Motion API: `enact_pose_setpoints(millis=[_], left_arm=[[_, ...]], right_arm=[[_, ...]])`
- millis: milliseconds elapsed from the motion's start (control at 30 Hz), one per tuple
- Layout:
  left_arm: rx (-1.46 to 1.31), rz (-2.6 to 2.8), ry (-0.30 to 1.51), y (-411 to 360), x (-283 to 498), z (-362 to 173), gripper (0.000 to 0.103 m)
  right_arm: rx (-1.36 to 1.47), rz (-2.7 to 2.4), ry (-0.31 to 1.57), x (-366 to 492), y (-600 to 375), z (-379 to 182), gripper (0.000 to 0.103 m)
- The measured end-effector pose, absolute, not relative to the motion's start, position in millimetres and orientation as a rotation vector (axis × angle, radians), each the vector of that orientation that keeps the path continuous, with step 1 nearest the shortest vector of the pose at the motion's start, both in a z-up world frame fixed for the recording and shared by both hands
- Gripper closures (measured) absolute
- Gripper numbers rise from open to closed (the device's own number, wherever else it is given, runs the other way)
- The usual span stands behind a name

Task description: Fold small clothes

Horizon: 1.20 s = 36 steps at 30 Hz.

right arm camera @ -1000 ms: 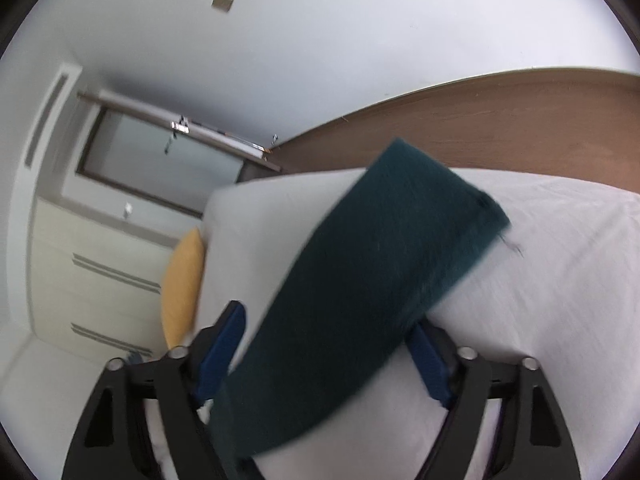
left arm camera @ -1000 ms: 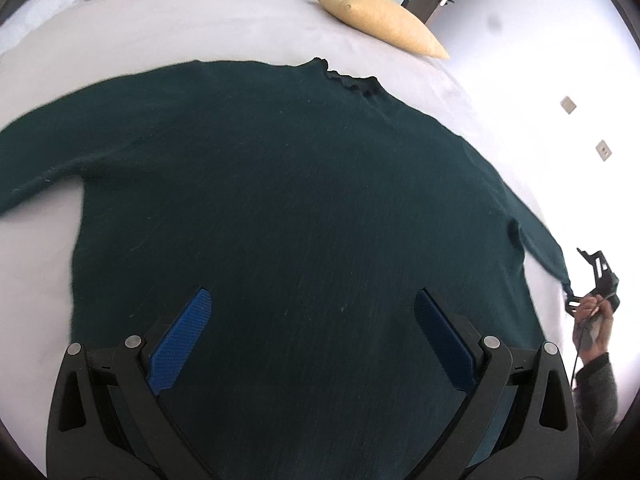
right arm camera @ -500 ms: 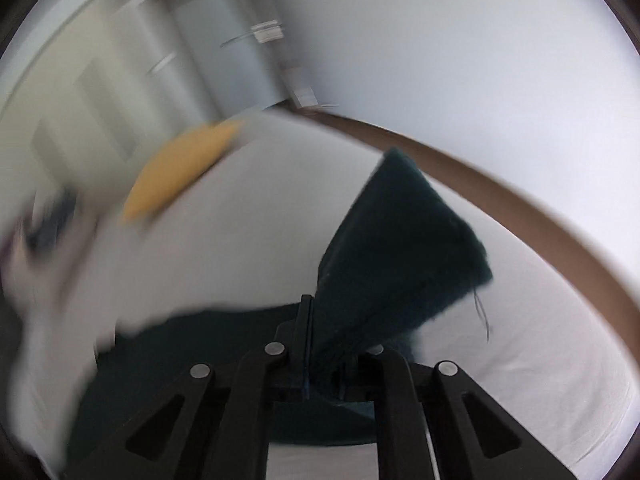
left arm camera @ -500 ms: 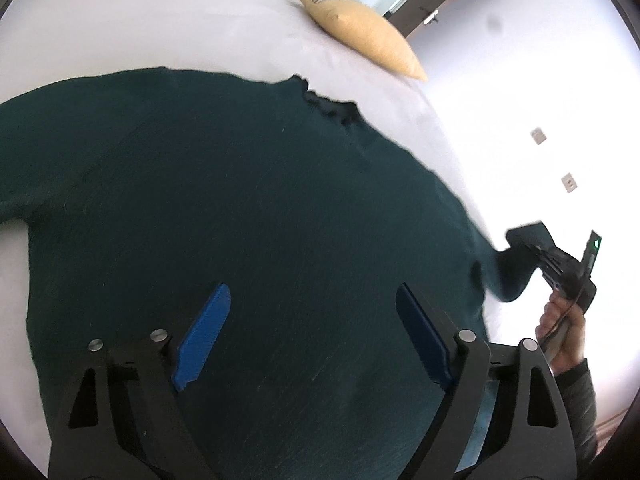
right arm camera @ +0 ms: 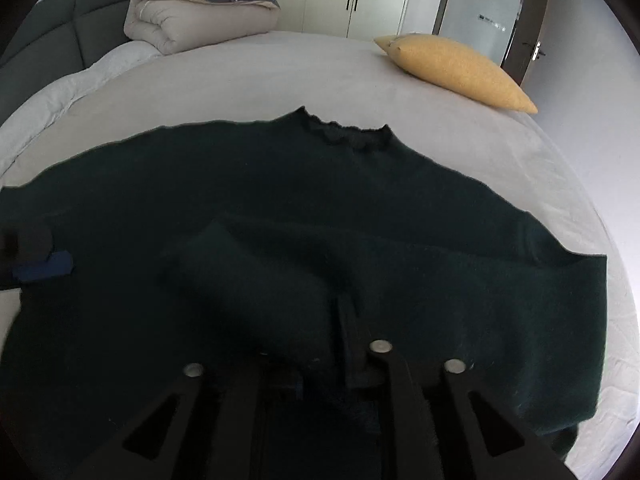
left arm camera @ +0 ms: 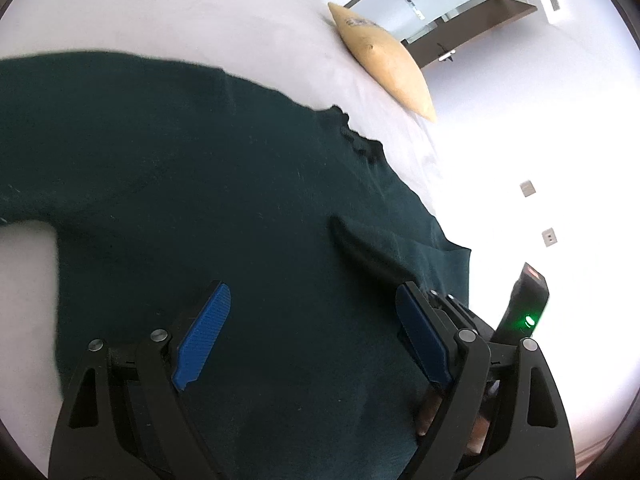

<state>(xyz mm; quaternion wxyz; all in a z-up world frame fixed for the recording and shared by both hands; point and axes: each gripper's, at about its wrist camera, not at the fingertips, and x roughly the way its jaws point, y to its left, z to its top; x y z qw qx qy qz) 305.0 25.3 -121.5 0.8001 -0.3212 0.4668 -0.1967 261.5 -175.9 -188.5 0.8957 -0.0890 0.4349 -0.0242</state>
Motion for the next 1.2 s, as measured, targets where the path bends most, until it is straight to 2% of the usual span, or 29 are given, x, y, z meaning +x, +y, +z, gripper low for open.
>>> enact_pose_setpoints(millis=[33,67,100,167,300,433,467,500,567,600,633,733,767,967,1100,1200], left_arm=[[-0.698,-0.43,1.012,21,309,-124,0.018],[-0.707,-0.441,1.027,16,313,-126,0.018],[-0.712,-0.45,1.039,11,313,-127,0.018],[-0.719,-0.47,1.061,-4,322,-131,0.018],[-0.692,-0.499,1.109,-36,337,-133,0.018],[-0.649,-0.476,1.168,-69,356,-143,0.018],[-0.636,-0.47,1.17,-76,357,-143,0.019],[-0.618,-0.473,1.173,-83,361,-142,0.021],[-0.577,-0.452,1.196,-91,365,-142,0.052],[-0.561,-0.433,1.203,-93,366,-142,0.058],[-0.537,-0.414,1.205,-96,369,-141,0.071],[-0.513,-0.399,1.201,-98,371,-141,0.09],[-0.518,-0.4,1.195,-95,372,-141,0.093],[-0.578,-0.362,1.061,-53,370,-120,0.097],[-0.574,-0.338,0.995,-27,373,-111,0.097],[-0.607,-0.316,0.979,-5,377,-116,0.097]], right_arm=[[-0.146,-0.023,0.899,254,-174,-187,0.064],[-0.073,0.018,0.901,247,-175,-183,0.042],[-0.025,0.034,0.891,255,-178,-183,0.031],[0.087,0.04,0.818,232,-194,-169,0.027],[0.289,0.065,0.721,200,-224,-161,0.025],[0.515,0.042,0.681,172,-268,-188,0.025],[0.591,0.033,0.686,168,-280,-199,0.028],[0.646,0.046,0.651,162,-289,-201,0.036],[0.721,0.062,0.601,170,-302,-204,0.037],[0.745,0.067,0.585,168,-305,-204,0.037],[0.753,0.072,0.575,168,-306,-206,0.038],[0.744,0.077,0.57,173,-303,-206,0.038],[0.747,0.078,0.568,172,-304,-205,0.038],[0.772,0.069,0.565,162,-307,-198,0.036],[0.832,0.052,0.554,162,-319,-186,0.018],[0.932,0.035,0.54,167,-340,-178,0.018]])
